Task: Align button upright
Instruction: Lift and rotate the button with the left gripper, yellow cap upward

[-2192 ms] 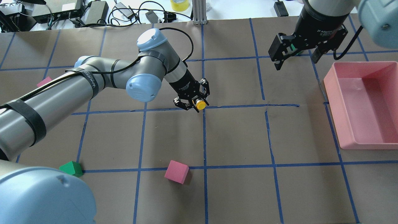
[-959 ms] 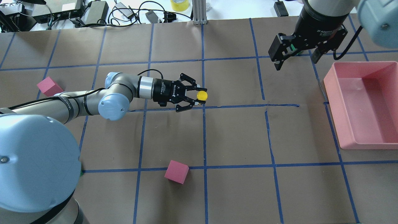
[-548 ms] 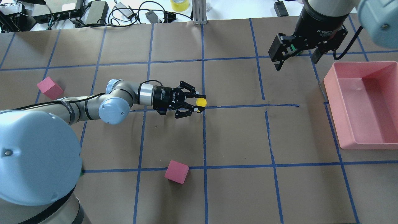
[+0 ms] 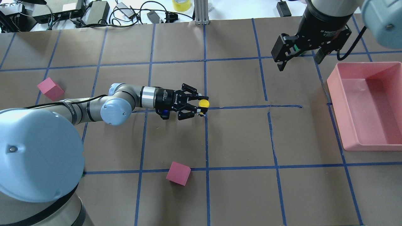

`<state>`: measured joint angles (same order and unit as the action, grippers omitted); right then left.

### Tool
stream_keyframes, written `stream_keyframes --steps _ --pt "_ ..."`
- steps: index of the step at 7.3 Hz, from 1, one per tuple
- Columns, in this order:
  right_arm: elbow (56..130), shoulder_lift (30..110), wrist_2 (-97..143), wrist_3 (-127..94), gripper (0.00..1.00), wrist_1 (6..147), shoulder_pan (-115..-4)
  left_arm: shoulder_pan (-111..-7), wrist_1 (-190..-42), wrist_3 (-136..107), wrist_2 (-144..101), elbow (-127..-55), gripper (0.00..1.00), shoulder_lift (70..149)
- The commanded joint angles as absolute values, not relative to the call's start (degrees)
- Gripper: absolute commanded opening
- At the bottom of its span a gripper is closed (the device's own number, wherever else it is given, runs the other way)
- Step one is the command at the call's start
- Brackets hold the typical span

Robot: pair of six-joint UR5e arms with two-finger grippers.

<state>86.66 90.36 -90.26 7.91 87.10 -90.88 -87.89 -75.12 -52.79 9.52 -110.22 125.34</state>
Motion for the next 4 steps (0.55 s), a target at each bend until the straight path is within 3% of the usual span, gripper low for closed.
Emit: stream_keyframes --steps 1,3,4 --pt "86.7 90.4 -90.3 7.9 1.00 87.1 -90.9 -87.9 -75.1 -52.6 9.8 -110.1 0.00 126.2" --pt "86.7 90.4 -90.3 7.9 1.00 87.0 -90.9 -87.9 -75.1 -52.5 9.8 -110.0 0.00 126.6" --pt "86.7 90.4 -90.3 7.9 1.00 87.0 -90.9 -87.9 -75.1 -52.5 9.9 -109.9 0.07 126.5"
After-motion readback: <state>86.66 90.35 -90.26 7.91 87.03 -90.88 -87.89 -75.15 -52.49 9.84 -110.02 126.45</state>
